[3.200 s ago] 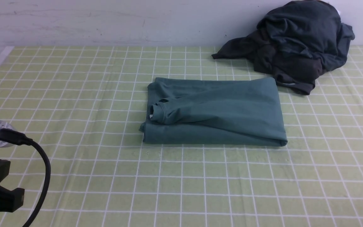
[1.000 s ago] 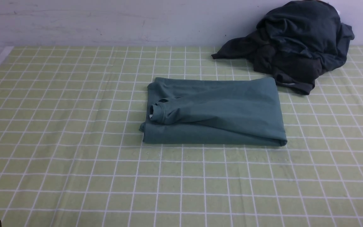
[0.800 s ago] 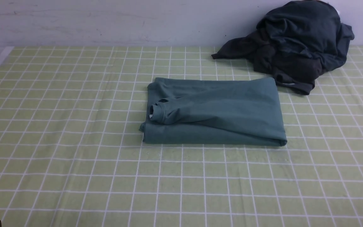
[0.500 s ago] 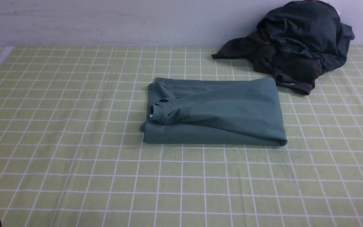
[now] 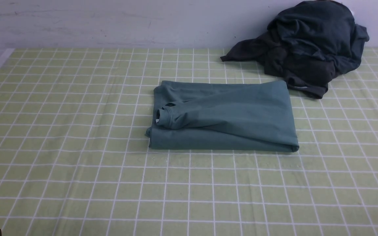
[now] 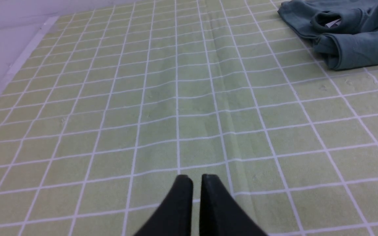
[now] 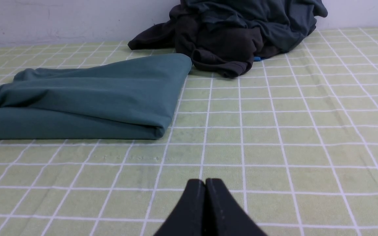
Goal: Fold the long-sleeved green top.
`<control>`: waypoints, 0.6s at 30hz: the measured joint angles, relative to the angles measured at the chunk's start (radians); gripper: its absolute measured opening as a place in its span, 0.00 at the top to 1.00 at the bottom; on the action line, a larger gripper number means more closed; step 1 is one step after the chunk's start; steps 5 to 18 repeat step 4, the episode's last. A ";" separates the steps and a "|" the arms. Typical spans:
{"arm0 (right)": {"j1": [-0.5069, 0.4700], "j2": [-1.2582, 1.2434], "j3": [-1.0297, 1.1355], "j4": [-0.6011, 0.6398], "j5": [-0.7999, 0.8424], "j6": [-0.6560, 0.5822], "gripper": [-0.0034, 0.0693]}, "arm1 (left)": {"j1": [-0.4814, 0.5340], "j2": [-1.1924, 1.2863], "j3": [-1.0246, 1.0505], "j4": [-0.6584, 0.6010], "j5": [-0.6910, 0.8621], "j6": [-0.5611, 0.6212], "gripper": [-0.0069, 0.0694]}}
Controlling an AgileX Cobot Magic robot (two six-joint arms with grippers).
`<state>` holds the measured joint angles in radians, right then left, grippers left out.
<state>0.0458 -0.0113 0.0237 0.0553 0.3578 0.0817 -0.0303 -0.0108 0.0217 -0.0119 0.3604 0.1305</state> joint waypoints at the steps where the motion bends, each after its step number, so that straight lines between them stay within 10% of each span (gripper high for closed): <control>1: 0.000 0.000 0.000 0.000 0.000 0.000 0.97 | 0.000 0.000 0.000 0.000 0.000 0.000 0.87; 18: 0.000 0.000 0.000 0.000 0.000 0.000 0.97 | 0.000 0.000 0.000 0.000 0.000 0.000 0.87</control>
